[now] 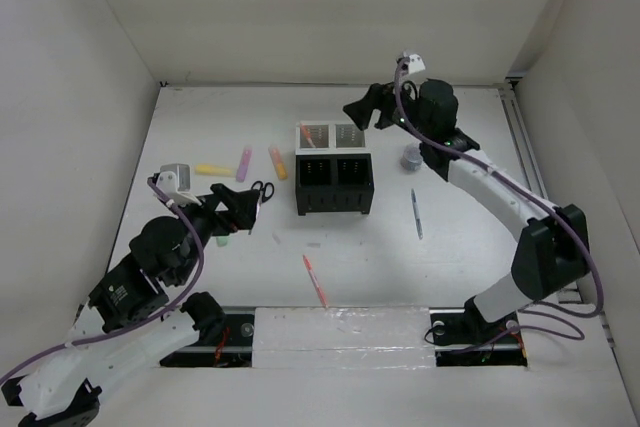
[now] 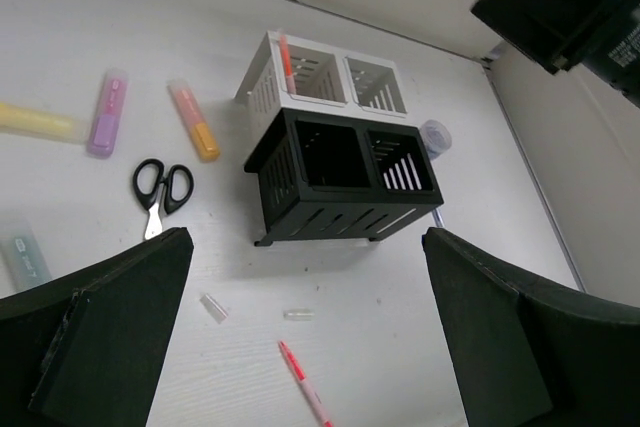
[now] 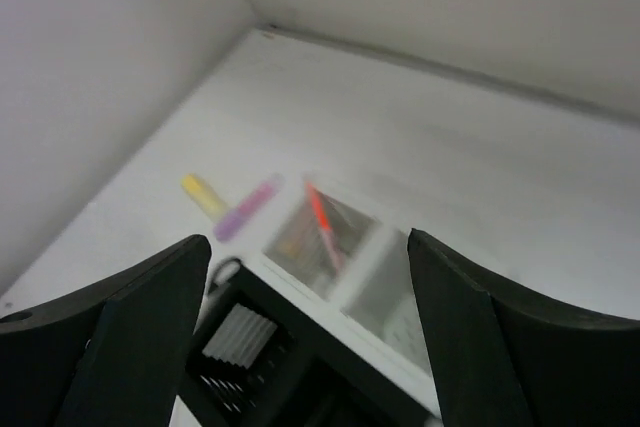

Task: Sort the stationery into containers
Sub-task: Place the stationery into the container, then grab a piece of stationery with the right arm

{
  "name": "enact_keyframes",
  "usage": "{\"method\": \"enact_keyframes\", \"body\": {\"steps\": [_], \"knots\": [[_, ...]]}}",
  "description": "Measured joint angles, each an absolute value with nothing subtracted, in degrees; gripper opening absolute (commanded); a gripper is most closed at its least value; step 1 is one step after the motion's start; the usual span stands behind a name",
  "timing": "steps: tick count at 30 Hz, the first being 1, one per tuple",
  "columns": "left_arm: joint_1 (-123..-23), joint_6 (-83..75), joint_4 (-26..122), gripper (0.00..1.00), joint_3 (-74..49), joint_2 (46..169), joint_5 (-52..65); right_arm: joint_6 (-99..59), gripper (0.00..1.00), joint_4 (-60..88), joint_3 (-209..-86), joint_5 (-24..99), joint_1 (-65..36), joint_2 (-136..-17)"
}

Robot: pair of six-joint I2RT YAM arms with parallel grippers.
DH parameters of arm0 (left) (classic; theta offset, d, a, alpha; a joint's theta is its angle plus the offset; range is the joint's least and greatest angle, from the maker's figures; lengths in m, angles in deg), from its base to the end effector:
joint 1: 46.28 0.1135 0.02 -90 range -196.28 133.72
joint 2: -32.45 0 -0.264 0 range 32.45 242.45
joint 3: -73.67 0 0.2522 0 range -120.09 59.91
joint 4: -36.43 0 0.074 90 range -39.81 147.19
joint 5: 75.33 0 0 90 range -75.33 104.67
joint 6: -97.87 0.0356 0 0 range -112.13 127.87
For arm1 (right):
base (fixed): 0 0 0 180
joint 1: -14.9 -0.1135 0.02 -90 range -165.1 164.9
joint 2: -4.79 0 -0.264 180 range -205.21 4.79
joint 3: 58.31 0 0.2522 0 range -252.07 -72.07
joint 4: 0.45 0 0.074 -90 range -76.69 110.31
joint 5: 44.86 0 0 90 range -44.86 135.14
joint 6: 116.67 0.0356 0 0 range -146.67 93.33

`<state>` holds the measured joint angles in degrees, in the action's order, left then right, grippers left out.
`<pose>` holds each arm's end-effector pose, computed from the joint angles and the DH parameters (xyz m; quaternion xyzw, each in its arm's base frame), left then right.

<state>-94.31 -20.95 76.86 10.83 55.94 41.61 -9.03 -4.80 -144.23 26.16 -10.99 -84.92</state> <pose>0.0646 -0.0477 0.3766 -0.0450 0.7116 -0.2931 0.6369 0.3350 0.1755 0.3619 -0.1668 0.6838 0.3676 0.6079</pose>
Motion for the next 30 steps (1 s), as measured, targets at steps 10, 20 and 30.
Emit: {"method": "enact_keyframes", "body": {"steps": [10, 20, 30], "knots": [[-94.31, -23.92, 79.75, 1.00, 10.80, 61.99, 46.70, -9.31, 0.79, 25.30, -127.60, 41.06, -1.94, -71.89], [-94.31, -24.16, 80.38, 1.00, 10.78, 64.61, 47.34, -4.87, 0.71, 31.88, -120.58, 44.58, -1.44, -69.75], [-94.33, -24.60, 81.34, 1.00, 10.70, 64.39, 48.04, -3.32, 0.64, 35.38, -119.77, 47.16, -0.91, -75.74]]}}
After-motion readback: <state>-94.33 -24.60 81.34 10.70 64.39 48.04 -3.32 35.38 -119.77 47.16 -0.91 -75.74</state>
